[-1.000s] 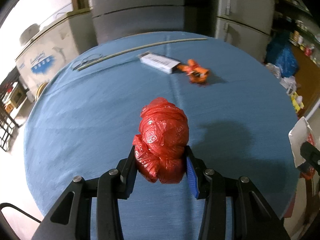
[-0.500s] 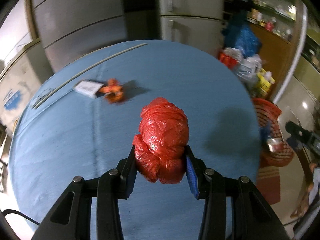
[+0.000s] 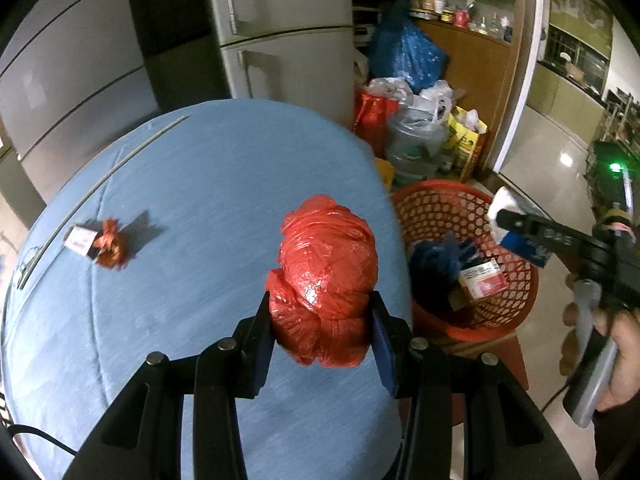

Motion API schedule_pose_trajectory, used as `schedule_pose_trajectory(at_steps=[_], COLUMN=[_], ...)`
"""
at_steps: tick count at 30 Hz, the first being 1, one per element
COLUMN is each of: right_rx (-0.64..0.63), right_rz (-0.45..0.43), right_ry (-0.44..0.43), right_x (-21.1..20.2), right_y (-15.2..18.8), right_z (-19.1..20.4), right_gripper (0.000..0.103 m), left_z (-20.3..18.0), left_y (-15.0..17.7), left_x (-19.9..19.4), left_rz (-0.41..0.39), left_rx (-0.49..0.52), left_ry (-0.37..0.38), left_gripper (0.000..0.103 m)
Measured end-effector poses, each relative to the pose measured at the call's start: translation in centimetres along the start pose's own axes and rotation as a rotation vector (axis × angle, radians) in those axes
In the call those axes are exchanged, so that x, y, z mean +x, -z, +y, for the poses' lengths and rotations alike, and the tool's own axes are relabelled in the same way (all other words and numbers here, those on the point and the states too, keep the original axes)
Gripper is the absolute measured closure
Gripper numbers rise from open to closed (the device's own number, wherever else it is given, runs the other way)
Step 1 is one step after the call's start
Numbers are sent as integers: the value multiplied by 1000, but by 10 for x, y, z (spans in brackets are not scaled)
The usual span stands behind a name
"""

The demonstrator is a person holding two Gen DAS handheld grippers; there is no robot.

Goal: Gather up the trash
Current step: 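Carry the red bag and toothpaste box toward the red basket, then open both tools to drop the red bag and toothpaste box into the basket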

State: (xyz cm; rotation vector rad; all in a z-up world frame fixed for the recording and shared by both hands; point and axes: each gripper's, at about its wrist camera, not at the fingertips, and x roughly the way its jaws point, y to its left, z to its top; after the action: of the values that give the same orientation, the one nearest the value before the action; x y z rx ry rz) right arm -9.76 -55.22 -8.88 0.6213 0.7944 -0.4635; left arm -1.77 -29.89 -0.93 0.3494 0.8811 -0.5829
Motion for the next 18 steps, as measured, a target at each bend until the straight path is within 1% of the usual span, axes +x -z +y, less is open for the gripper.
schedule_pose_trajectory(at_steps=[2, 4, 7, 12, 16, 18], right_rx=[-6, -11, 20, 80, 142, 168], right_rz=[34, 33, 20, 3, -8, -18], right_ry=[12, 30, 18, 7, -1, -1], right_x=[11, 14, 11, 3, -9, -15], right_y=[-4, -5, -4, -2, 4, 6], right_z=[-4, -9, -22, -41, -60, -68], right_gripper=[7, 4, 0, 0, 0, 0], left_z=[-7, -13, -24, -47, -70, -79], left_y=[-1, -3, -8, -17, -25, -31], left_x=[1, 3, 6, 17, 26, 32], left_rz=[3, 3, 4, 31, 33, 43], left_rx=[10, 25, 45, 86, 137, 142], left_ry=[10, 22, 52, 104, 145, 172], left_gripper=[58, 58, 58, 57, 57, 57])
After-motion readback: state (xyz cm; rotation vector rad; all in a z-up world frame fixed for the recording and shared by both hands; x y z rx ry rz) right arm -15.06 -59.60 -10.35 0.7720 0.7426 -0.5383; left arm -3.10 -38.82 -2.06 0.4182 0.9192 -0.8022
